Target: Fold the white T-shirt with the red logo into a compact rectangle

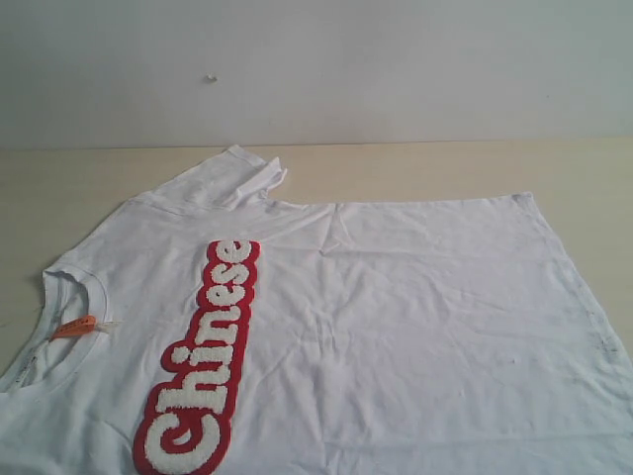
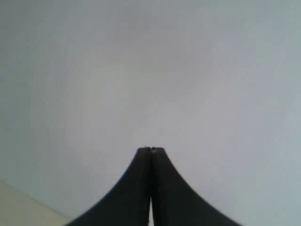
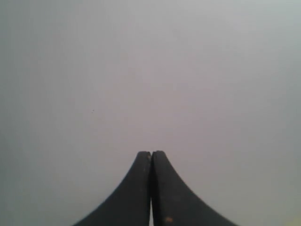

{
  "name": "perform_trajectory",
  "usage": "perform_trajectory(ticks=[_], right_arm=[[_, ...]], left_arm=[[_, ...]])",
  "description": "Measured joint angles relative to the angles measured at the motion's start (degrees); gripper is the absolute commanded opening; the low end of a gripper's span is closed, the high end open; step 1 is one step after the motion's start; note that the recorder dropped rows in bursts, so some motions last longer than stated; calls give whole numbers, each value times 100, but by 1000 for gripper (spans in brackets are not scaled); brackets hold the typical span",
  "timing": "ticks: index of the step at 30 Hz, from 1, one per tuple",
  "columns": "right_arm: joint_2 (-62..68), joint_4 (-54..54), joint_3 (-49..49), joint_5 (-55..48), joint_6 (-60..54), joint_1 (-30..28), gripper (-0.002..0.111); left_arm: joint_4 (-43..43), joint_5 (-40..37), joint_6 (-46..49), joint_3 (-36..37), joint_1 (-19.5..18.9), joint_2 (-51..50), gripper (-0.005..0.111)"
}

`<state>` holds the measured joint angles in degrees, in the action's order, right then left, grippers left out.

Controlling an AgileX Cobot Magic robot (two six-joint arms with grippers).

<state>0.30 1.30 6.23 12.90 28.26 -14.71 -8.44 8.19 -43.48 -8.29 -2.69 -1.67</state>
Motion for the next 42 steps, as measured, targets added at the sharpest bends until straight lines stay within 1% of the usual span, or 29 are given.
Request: perform_trajectory(ticks=[3, 7, 13, 16, 19, 25, 27, 29, 30, 31, 32, 34, 35, 37, 38, 40, 42], right_arm=[[41, 0, 557, -631, -444, 0, 0], [321, 0, 1213, -1193, -1016, -10, 0], [847, -11, 1969, -1535, -1637, 35, 0], [1155, -11, 2249, -1594, -1972, 138, 0], [1572, -11, 2545, -1789, -2320, 301, 0], [2695, -11, 3170, -2435, -3018, 798, 0], [3104, -11, 3389, -2711, -3316, 949, 0], [3570, -11, 3624, -3030, -3593, 1098, 0], [3982, -11, 3817, -3286, -3854, 1219, 0], [4209, -11, 3917, -3375, -4001, 1284, 0], [4643, -11, 4103, -3503, -4255, 1407, 0], [5228, -11, 4344, -3670, -4643, 1540, 0], [5422, -11, 4425, -3739, -4786, 1574, 0], [6095, 23, 4650, -4060, -5401, 1653, 0], [6248, 38, 4687, -4133, -5525, 1653, 0], [6622, 196, 4699, -4334, -6042, 1653, 0], [6954, 554, 4712, -4633, -6833, 1653, 0]], left_arm=[[-102, -212, 0, -536, 11, -335, 0], [-195, -289, 0, -1139, 220, -988, 0], [-1176, -635, 0, -2017, 612, -2228, 0], [-1494, -819, 0, -2417, 801, -2850, 0], [-1579, -893, 0, -2783, 930, -3490, 0], [-1615, -965, 582, -3266, 1209, -4626, 0], [-1629, -1054, 937, -3403, 1352, -5008, 0], [-1640, -1273, 1515, -3559, 1515, -5368, 0], [-1650, -1610, 2203, -3713, 1660, -5722, 0], [-1650, -1753, 2540, -3795, 1733, -5894, 0], [-1650, -2088, 3080, -3945, 1836, -6163, 0], [-1650, -2399, 3637, -4177, 1932, -6629, 0], [-1650, -2455, 3788, -4242, 1957, -6773, 0], [-1650, -2534, 4396, -4385, 2031, -7277, 0], [-1639, -2568, 4648, -4409, 2060, -7364, 0], [-1639, -2831, 5550, -4410, 2228, -7628, 0], [-1569, -3254, 6527, -4410, 2442, -7847, 0]])
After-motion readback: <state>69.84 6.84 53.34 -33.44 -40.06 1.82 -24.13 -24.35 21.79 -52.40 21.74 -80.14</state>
